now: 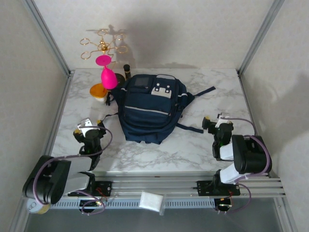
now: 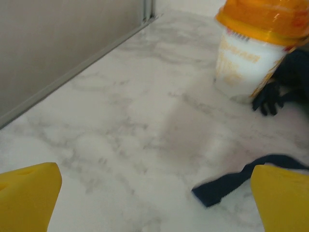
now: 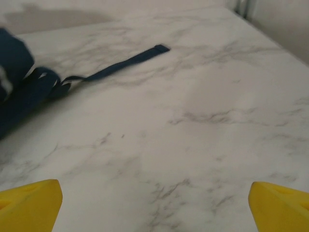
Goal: Pack the student bag
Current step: Reset both arms
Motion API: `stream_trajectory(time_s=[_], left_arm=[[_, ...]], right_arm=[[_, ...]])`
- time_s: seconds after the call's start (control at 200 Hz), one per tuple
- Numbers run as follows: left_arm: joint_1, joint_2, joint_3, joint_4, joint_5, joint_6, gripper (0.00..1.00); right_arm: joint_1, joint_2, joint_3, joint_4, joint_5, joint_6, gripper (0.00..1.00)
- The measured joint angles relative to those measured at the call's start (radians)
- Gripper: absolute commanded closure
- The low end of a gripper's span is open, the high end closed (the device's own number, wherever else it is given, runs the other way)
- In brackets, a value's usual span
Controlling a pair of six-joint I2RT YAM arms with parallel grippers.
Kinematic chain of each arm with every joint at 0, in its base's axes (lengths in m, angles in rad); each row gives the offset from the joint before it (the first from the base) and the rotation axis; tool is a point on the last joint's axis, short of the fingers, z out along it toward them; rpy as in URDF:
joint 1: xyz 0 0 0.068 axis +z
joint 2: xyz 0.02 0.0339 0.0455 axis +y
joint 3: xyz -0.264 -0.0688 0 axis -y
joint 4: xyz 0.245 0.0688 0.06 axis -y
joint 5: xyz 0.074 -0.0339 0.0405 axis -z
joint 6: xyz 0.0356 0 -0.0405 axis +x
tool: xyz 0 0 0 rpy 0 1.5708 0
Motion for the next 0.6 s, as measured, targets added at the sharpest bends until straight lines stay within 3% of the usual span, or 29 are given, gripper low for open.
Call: stream_trajectory(time_s=[0.255,0.601], left_arm=[[0.069,0.233,0.098,0.294,0.219,0.049,0.01],[0.09,0.283,0.127,0.308,0.288,0.052,0.01]], right_arm=[[0.019,0.008,0.045,0.105,-0.017,-0.034,0.01],[0.02,0.008,0.046,0.11,-0.027,-0.04,0.01]])
